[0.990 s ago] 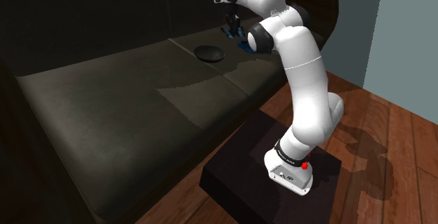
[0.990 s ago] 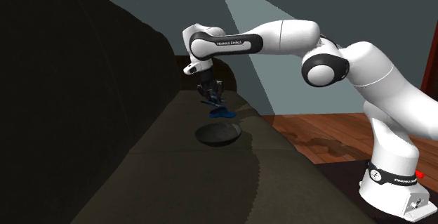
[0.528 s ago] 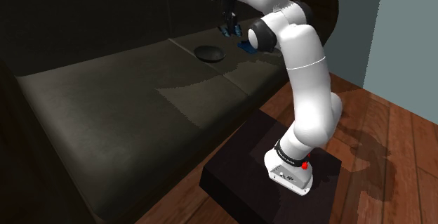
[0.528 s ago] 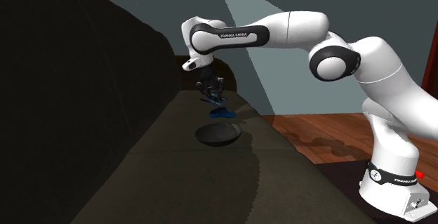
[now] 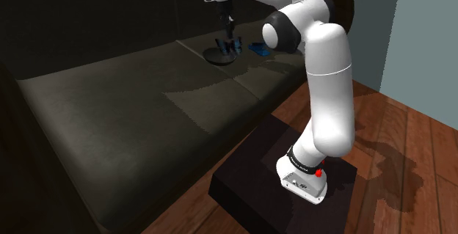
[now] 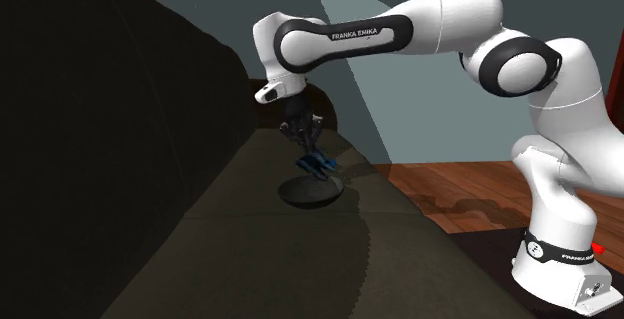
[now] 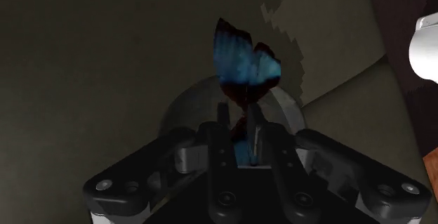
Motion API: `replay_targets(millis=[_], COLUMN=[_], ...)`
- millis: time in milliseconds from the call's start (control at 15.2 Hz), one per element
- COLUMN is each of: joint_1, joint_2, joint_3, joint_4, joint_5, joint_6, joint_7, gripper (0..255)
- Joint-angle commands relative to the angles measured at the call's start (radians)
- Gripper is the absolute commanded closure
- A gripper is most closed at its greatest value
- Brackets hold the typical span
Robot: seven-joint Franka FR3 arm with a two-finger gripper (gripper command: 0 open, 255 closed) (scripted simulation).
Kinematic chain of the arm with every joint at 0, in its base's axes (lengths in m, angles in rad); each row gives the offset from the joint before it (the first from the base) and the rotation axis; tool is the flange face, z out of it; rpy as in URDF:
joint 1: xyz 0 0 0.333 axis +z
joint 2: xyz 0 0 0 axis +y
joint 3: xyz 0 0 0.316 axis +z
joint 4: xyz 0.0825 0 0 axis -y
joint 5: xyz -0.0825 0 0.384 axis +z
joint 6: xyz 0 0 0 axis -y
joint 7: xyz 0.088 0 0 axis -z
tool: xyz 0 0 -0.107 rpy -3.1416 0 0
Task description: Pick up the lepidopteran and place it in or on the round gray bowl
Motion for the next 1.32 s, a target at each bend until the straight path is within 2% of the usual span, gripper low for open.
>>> replay_targets(millis=[0,132,198,264,594,1122,1254], joint_1=[0.047,0.09,0.068,0.068,0.16,0.166,0.166], joint_2=[-0.026,-0.045,-0.042,-0.042,-0.072,-0.087,-0.087], joint_3=[0.005,0.013,0.007,0.007,0.003,-0.001,-0.001], joint_4=[-0.028,-0.051,-0.039,-0.039,-0.286,-0.418,-0.418], joint_5=[-0.006,-0.008,-0.011,-0.011,-0.148,-0.165,-0.165], joint_6=[-0.005,-0.008,-0.012,-0.012,0.21,0.33,0.33], joint_7=[0.045,0.089,0.062,0.062,0.017,0.022,0.022], gripper=[255,255,255,0,0,0,0])
